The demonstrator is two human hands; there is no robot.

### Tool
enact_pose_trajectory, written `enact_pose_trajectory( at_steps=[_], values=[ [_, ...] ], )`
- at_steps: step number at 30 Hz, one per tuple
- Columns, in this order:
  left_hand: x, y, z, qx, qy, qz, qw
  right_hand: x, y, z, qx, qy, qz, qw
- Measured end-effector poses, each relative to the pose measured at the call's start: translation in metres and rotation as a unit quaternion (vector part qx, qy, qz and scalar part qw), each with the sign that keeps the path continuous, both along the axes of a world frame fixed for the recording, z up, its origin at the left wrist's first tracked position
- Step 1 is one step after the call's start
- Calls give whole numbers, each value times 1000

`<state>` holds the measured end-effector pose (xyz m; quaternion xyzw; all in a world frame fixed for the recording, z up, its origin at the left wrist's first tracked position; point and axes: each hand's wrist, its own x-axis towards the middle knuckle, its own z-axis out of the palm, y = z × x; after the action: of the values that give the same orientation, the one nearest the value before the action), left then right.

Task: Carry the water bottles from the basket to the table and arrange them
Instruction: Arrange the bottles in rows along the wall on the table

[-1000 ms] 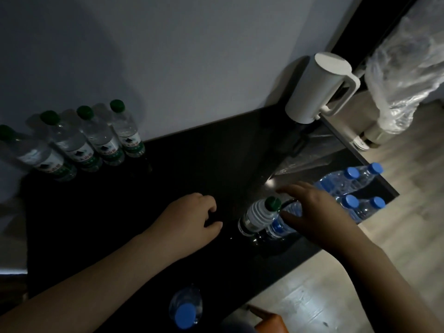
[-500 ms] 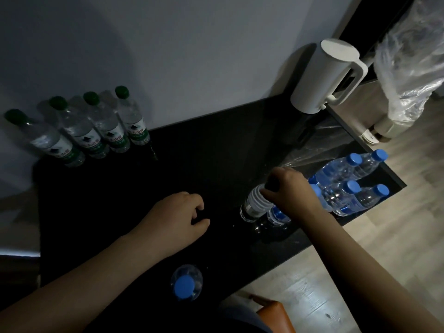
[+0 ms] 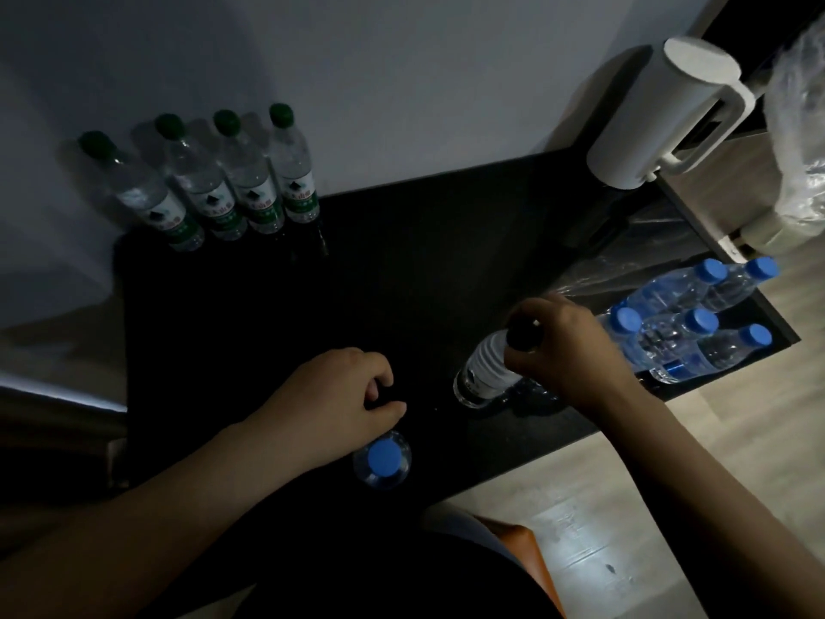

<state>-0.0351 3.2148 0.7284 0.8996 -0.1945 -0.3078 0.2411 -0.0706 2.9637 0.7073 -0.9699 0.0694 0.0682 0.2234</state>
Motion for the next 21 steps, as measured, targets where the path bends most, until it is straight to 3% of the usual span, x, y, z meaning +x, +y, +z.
enact_pose_trajectory(
  at_steps=[12, 21],
  values=[
    [-21, 9, -6, 36, 30, -58, 997, 8, 13, -2, 8, -38, 35, 999],
    [-15, 7, -15, 3, 21, -22, 1000, 16, 4, 4, 7, -41, 67, 997]
  ],
)
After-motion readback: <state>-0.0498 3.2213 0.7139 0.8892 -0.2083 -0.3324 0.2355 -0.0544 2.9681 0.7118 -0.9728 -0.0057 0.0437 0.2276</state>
